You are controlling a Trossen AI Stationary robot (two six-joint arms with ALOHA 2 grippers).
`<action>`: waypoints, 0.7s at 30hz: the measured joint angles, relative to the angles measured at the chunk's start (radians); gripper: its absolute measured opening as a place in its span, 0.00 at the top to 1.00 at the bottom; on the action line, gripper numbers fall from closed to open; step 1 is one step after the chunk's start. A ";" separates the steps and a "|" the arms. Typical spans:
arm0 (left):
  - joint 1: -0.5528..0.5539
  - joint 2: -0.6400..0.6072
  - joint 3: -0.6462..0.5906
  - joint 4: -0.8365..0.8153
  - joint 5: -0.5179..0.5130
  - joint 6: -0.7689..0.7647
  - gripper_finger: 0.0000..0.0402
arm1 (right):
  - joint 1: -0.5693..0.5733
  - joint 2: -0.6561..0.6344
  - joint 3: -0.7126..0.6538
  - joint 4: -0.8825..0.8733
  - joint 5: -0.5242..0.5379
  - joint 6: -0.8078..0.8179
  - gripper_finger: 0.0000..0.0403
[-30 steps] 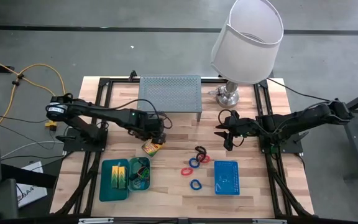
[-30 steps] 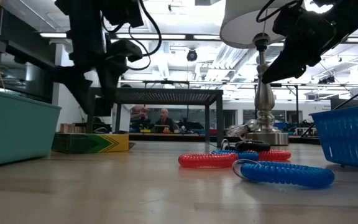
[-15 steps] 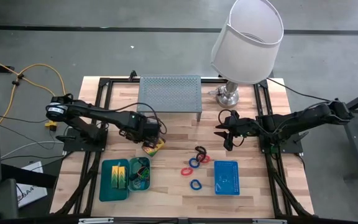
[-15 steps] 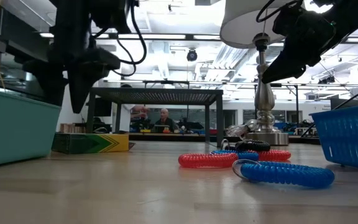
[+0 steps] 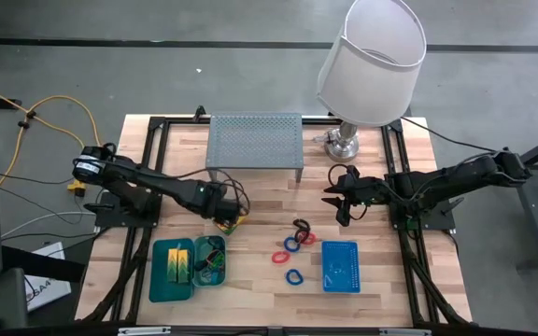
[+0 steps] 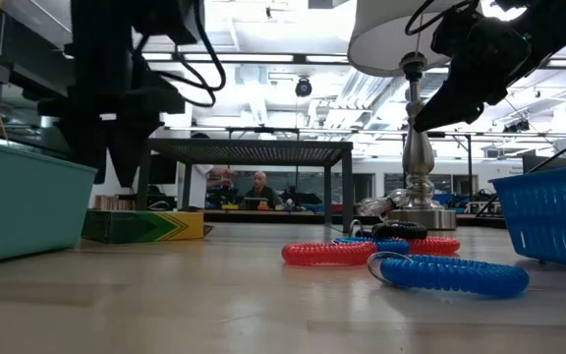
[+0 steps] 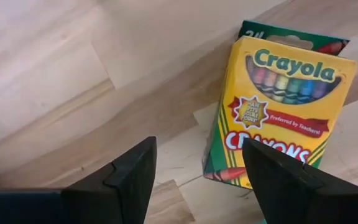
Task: Pick & Place Office Desk Supplies
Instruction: Put the box of crayons into the light blue bin
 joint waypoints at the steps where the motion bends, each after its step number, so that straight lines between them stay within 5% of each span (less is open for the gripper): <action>1: -0.010 0.000 -0.001 -0.002 -0.014 -0.002 0.43 | 0.000 0.000 0.000 0.000 0.000 0.000 0.69; 21: -0.020 0.079 -0.060 0.002 -0.025 -0.094 0.43 | 0.000 0.000 0.000 0.011 0.000 0.000 0.69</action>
